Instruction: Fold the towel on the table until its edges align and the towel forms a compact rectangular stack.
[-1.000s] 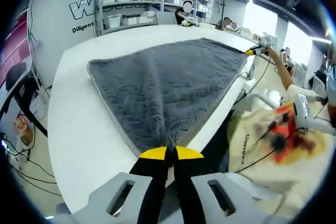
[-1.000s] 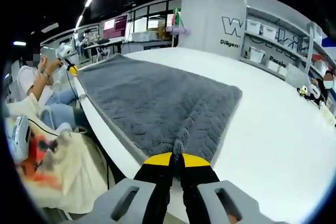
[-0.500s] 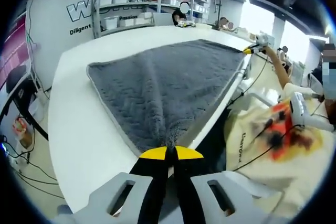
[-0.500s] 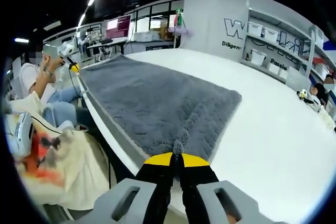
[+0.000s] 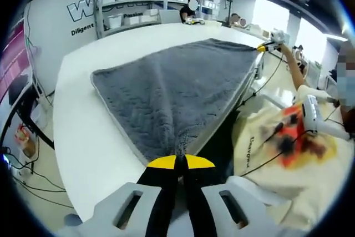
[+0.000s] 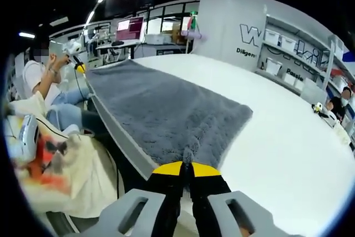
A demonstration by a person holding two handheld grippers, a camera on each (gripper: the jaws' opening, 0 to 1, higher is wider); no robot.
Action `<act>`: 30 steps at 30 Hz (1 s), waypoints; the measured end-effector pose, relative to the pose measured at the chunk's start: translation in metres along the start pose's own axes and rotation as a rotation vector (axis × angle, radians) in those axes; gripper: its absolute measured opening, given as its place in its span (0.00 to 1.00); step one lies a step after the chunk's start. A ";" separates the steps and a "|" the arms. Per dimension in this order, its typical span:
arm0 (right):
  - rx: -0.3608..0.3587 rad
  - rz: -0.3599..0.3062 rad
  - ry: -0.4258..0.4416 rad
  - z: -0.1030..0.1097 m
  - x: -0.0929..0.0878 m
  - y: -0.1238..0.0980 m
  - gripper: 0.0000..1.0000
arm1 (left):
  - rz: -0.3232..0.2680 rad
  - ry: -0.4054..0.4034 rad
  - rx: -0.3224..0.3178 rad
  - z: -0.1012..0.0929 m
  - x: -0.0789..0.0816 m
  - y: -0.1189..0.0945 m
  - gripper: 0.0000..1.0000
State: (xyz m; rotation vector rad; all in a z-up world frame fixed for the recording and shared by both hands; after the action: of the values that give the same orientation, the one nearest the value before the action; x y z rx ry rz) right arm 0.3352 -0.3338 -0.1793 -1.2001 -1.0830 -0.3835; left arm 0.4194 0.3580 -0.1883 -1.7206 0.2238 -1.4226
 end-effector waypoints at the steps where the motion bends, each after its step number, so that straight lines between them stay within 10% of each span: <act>1: -0.001 0.000 -0.002 0.000 0.001 -0.001 0.00 | 0.000 0.002 0.002 0.001 0.001 -0.002 0.03; 30: -0.065 -0.066 -0.068 0.004 0.037 -0.034 0.00 | -0.052 -0.021 0.060 -0.002 0.033 -0.041 0.03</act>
State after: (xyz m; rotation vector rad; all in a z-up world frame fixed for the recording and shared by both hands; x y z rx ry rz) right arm 0.3255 -0.3321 -0.1303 -1.2444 -1.1787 -0.4341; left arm 0.4134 0.3612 -0.1367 -1.7022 0.1252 -1.4340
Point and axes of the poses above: the point that each gripper's makers call its tool centre point, and the gripper's own axes: y roughly forward along the fingers, z roughly to its left, x roughly out of its top, the point moved 8 cm from there along -y, roughly backward along the fingers, and after that the axes turned 6 degrees about y, right-handed, at the moved point
